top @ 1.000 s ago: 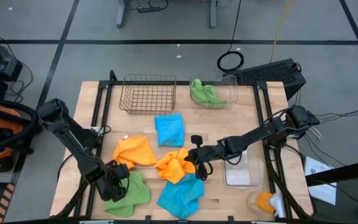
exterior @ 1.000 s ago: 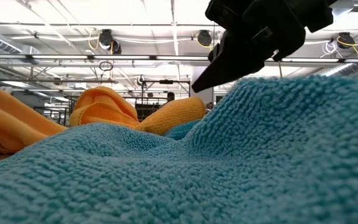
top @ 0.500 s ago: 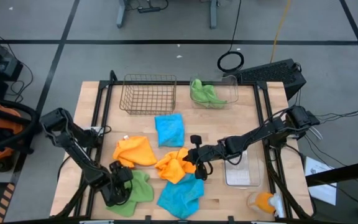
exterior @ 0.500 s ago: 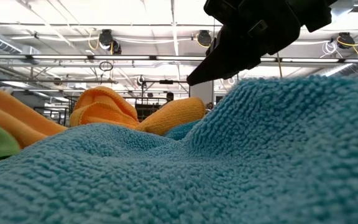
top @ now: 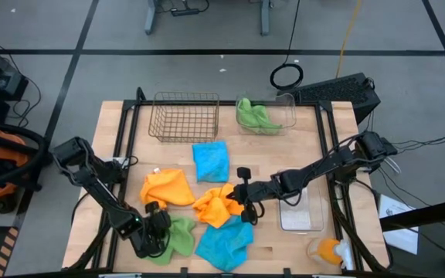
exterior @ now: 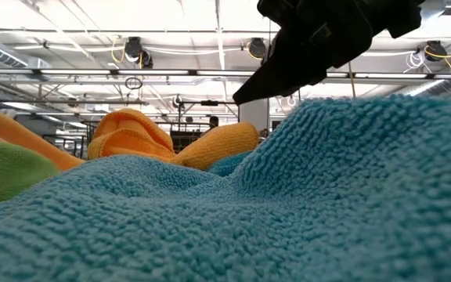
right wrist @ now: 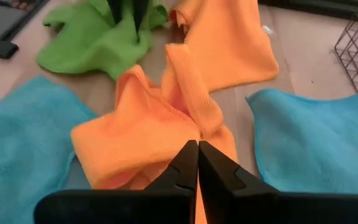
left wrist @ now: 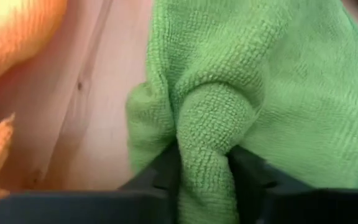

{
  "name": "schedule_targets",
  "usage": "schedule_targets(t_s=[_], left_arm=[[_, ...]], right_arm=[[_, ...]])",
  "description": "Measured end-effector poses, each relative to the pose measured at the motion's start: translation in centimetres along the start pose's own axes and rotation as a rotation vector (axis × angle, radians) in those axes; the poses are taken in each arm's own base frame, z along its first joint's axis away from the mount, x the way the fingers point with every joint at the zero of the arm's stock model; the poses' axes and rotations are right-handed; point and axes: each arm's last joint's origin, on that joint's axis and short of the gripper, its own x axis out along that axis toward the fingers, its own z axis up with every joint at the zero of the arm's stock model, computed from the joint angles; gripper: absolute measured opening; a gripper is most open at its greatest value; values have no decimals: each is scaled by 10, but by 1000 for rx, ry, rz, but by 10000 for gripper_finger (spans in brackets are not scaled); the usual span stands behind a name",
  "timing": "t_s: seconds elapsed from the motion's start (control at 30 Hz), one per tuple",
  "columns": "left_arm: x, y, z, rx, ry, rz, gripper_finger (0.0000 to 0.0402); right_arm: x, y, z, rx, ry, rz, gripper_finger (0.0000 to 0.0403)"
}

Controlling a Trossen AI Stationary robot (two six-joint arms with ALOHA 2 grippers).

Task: Sort microfiber towel by color & place in baskets
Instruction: Put the green microfiber towel into the top transparent bin

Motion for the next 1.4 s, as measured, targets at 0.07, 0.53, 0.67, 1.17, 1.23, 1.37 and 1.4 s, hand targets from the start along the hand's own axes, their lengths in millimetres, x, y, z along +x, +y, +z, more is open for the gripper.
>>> schedule_targets(t_s=[0.07,0.53,0.67,1.17,1.23,1.37,1.4], left_arm=[[-1,-1,1,30,-13,7,40],[-80,-4,55,232,-166,146,44],[-99,-3,75,323,-334,211,43],[-88,18,137,368,-456,306,43],[-87,20,141,351,-459,307,43],[-87,20,142,345,-467,301,43],[-87,19,142,350,-474,294,43]], right_arm=[[-1,3,4,2,-38,7,4],[-18,28,41,35,-453,30,29],[-23,32,47,41,-531,40,76],[5,36,85,-61,-434,-129,335],[15,33,85,-76,-349,-188,345],[32,31,81,-61,-243,-230,343],[36,32,80,-54,-234,-231,339]])
